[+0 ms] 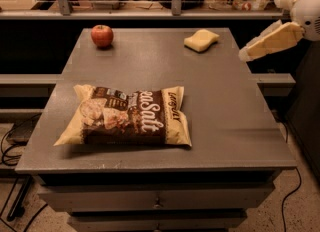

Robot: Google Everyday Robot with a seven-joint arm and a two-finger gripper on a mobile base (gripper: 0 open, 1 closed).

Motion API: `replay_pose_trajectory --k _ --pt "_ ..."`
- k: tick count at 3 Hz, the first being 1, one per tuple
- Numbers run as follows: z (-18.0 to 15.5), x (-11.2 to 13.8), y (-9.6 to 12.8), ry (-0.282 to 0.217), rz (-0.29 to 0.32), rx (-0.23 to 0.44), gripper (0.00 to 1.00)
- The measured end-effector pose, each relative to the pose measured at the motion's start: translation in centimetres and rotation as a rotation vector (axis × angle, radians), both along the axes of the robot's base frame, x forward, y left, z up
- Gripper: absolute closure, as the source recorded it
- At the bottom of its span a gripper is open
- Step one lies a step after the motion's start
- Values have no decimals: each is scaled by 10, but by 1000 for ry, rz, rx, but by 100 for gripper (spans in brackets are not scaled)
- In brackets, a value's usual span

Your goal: Move sponge near apple

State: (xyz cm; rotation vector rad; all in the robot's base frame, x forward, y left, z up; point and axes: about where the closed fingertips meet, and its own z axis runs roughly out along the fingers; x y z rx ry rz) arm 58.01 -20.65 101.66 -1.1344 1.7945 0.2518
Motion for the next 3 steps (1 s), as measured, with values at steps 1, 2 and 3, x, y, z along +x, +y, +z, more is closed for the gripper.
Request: replay_pose_trajectory --k 1,2,3 --pt "-12 28 23 -5 -26 12 0" --pt "-26 52 39 -2 -32 11 0" --pt "-43 81 54 19 -30 32 0"
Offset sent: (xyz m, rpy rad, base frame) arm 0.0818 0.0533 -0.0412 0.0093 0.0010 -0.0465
